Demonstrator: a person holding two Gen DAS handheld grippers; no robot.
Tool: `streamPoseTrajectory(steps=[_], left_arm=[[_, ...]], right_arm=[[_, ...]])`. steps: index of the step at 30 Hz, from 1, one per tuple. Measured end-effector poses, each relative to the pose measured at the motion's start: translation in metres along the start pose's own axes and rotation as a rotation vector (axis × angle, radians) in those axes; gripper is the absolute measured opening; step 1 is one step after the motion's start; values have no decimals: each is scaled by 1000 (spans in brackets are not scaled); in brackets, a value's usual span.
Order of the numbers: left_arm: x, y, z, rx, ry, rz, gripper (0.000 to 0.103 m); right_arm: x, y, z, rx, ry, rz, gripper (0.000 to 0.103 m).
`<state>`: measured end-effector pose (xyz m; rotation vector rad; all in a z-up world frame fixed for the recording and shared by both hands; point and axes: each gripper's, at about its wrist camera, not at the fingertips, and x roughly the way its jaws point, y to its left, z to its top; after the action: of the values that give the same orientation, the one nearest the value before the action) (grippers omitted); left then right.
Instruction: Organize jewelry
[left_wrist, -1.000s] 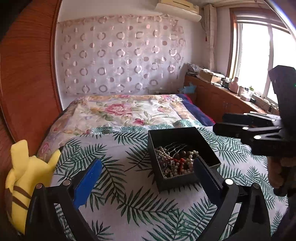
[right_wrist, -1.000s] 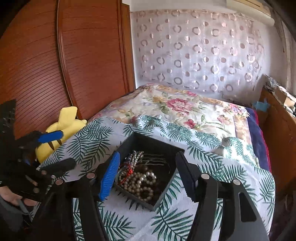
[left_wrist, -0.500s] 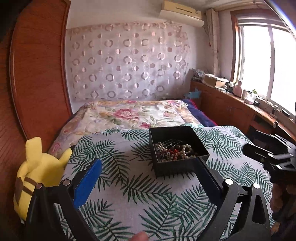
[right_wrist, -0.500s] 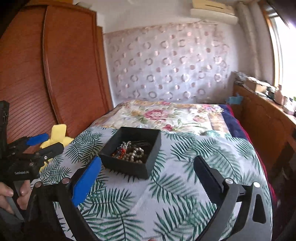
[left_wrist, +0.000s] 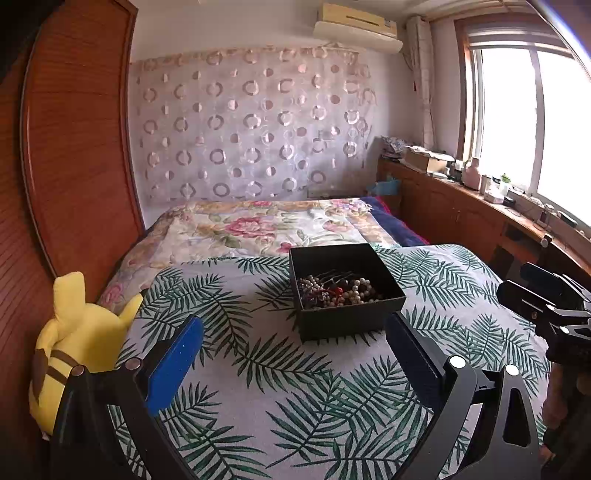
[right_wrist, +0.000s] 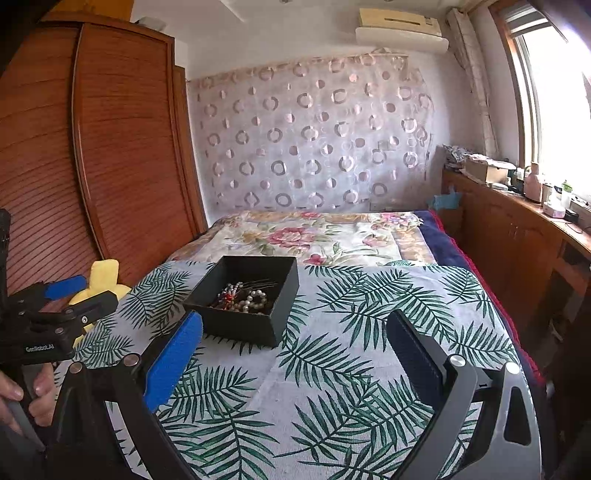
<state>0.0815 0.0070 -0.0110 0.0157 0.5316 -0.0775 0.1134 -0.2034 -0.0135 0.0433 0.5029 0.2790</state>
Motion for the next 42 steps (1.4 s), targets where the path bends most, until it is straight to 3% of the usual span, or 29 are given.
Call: streamPoseTrajectory(steps=[42], left_arm=[[-14, -7, 3, 6, -35, 8, 95]], right_arm=[[-2, 0, -3, -4, -9, -17, 100]])
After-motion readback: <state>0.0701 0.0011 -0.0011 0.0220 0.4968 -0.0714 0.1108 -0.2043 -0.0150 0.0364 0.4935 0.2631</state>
